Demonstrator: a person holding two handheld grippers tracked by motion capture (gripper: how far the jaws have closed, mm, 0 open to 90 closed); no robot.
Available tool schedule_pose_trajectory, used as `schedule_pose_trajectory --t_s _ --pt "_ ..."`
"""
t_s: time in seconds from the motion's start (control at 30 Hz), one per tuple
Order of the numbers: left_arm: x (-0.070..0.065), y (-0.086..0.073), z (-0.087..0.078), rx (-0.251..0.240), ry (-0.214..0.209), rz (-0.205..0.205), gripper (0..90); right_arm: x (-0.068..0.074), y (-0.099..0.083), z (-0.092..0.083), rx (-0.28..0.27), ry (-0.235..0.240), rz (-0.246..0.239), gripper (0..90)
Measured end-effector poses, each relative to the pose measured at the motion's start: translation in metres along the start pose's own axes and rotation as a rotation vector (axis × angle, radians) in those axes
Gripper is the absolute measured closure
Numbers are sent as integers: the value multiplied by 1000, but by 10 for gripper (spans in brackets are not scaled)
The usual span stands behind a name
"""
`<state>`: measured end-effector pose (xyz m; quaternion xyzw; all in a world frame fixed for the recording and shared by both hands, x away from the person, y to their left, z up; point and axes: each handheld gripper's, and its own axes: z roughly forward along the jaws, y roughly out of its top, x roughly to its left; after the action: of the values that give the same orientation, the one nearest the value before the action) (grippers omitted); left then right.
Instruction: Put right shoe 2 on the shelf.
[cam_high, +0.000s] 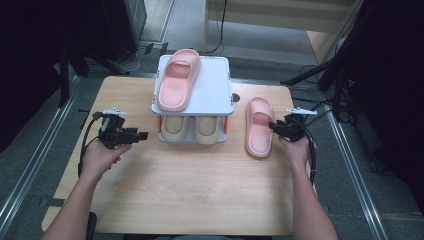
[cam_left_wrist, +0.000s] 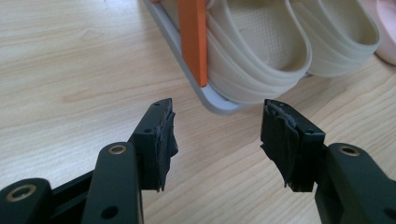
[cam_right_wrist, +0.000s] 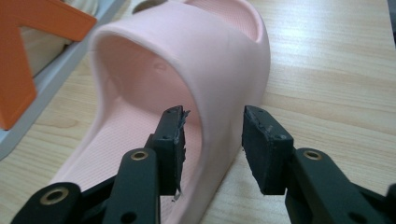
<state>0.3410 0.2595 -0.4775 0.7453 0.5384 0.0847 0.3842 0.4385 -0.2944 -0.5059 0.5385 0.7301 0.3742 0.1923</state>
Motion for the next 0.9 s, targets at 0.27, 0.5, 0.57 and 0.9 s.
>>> schedule_pose_trajectory --t_s 0.27,0.5,0.57,0.9 --pt "2 -10 -8 1 18 -16 444 -6 2 17 28 11 51 585" --pt "4 -17 -17 -18 25 -30 442 -6 4 26 36 -2 68 589" --pt "4 -18 -18 -25 29 -29 441 -7 5 27 33 -7 70 599" --pt "6 -23 -21 -19 37 -38 442 -6 7 30 22 -25 94 695"
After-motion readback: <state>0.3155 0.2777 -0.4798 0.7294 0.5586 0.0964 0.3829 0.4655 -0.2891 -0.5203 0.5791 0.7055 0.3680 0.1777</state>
